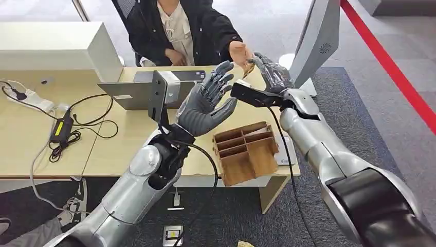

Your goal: Pass the card to the sensor for recognition and then transmit it.

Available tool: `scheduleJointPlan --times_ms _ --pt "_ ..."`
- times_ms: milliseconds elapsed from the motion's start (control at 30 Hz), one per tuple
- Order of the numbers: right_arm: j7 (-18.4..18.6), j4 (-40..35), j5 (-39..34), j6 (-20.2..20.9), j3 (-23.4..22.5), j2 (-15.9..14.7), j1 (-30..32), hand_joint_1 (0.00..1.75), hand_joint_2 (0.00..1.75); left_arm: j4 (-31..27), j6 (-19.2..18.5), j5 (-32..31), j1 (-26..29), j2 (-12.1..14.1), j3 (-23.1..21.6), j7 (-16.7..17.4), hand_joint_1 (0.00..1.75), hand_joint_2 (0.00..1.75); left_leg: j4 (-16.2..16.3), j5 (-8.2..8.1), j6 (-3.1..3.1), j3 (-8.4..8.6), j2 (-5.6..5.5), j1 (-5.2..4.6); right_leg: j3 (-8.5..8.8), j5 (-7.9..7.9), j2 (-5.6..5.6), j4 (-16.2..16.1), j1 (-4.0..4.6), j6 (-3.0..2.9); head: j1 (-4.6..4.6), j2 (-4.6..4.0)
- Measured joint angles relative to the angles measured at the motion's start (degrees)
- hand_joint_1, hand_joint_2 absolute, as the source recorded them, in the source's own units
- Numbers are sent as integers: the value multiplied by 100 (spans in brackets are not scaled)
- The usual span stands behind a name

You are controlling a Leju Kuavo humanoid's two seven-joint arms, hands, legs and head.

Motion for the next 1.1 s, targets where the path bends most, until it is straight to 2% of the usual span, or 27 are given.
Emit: scheduleJointPlan --times_ms 133,200,367,500,567,633,733,833,1100 --pt "-229 11 -209 -457 -9 -4 -61 0 175 -4 50 -2 0 4 -2 46 0 175 0 0 0 0 0 0 -1 0 0 0 0 0 0 0" --pt "-302 11 -342 -533 -54 -11 -176 0 175 -13 72 -9 0 15 -2 70 0 175 0 0 0 0 0 0 -1 0 0 0 0 0 0 0" --pt "-787 -63 -1149 -925 -308 -61 -444 0 175 -50 280 -77 5 63 0 164 0 175 0 0 0 0 -1 0 0 0 0 0 0 0 2 0" --pt "-1172 -339 -2334 -719 -643 -87 -512 0 175 -96 584 -184 16 79 2 151 0 175 0 0 0 0 0 0 0 0 0 1 -1 0 0 0" --pt "-1132 -582 -2899 -538 -833 -98 -496 0 175 -147 735 -234 26 94 7 147 0 175 0 0 0 0 -1 0 0 0 0 0 -1 0 0 0" --pt "-894 -901 -3503 -258 -982 -105 -417 0 175 -188 929 -297 42 111 17 129 0 175 0 0 0 1 -1 1 1 0 0 -1 1 0 0 0" --pt "-292 -1533 -4609 203 -1185 -162 -58 0 175 -280 1121 -369 94 153 50 120 0 175 0 0 0 2 -2 1 2 0 0 -1 2 0 0 0" --pt "383 -2362 -5642 542 -1309 -315 598 0 175 -424 1167 -481 180 258 107 173 0 175 0 0 0 5 -4 4 7 0 -1 -2 4 0 2 0" --pt "1282 -4239 -6260 662 -1624 -758 2357 0 175 -658 870 -630 405 516 358 297 0 175 -1 -3 2 3 -4 4 4 -2 -1 -6 2 0 -2 0"
